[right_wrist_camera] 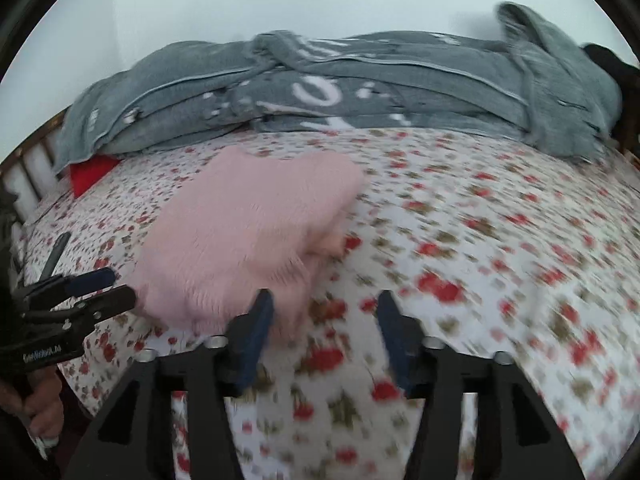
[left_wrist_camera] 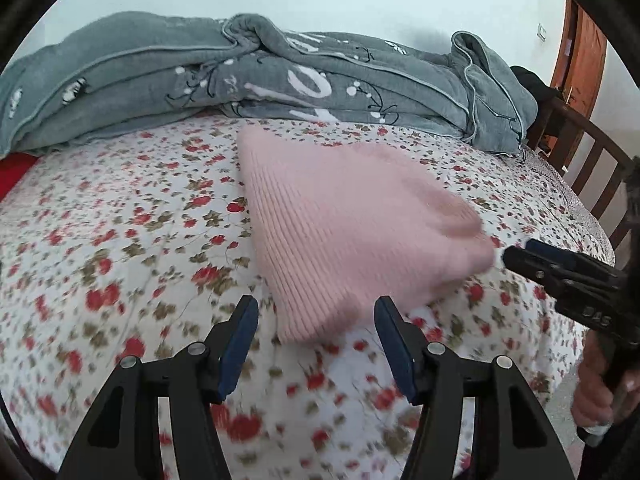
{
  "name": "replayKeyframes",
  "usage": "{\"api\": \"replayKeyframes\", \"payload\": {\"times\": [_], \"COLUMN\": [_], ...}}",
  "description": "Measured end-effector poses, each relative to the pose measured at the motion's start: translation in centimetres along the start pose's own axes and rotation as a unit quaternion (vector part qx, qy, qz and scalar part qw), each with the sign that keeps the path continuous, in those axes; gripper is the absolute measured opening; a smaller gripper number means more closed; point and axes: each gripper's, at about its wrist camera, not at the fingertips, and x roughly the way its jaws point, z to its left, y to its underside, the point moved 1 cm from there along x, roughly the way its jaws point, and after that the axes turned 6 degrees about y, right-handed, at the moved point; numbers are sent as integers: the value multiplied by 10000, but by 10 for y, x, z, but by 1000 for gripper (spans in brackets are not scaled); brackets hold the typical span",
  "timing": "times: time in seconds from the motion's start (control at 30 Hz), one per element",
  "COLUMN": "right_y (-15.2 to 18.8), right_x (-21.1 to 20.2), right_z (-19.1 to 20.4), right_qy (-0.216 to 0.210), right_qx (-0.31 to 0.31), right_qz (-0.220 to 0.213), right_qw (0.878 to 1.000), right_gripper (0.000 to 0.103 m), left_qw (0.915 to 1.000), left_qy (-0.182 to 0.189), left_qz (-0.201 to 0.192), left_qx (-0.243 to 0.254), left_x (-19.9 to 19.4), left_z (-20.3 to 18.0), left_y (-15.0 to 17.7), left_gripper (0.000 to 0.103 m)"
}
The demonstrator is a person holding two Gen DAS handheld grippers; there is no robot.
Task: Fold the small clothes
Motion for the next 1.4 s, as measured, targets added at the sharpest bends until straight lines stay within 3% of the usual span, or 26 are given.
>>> {"api": "replayKeyframes", "payload": {"times": [0.1,0.23,0.3,0.47,0.77,1.4], "right_y": [3,4,7,13,13,6], "right_x": [-36,-80,-99,-143,-177,-188], "right_z": [-4,-3,-2,3,-2,-19], "right_qy": [139,188,239,581,757,733], "right_qx": [65,47,34,-192,-66,234], "right_qz": [-95,-229,-203,-580,-806,-828], "right_qw": [9998,9996,9995,9964,9938,9936], "right_gripper": [67,72,84,98,99,99], "left_qw": [9999,9990,9987,9968,9967,9954], "left_qy": [-12,-135,-248,-513,-541,-667], "left_qz": [-53,-249,-336,-516,-590,-685], "left_qx": [-162,-339,-292,-319,-167,-112], "left_x": [-22,-52,-66,-95,-118,-124], "left_z": [-11,-28,-38,-47,-68,-78], "left_y": [0,4,5,2,-2,-8], "left_gripper": [61,74,76,83,88,89]}}
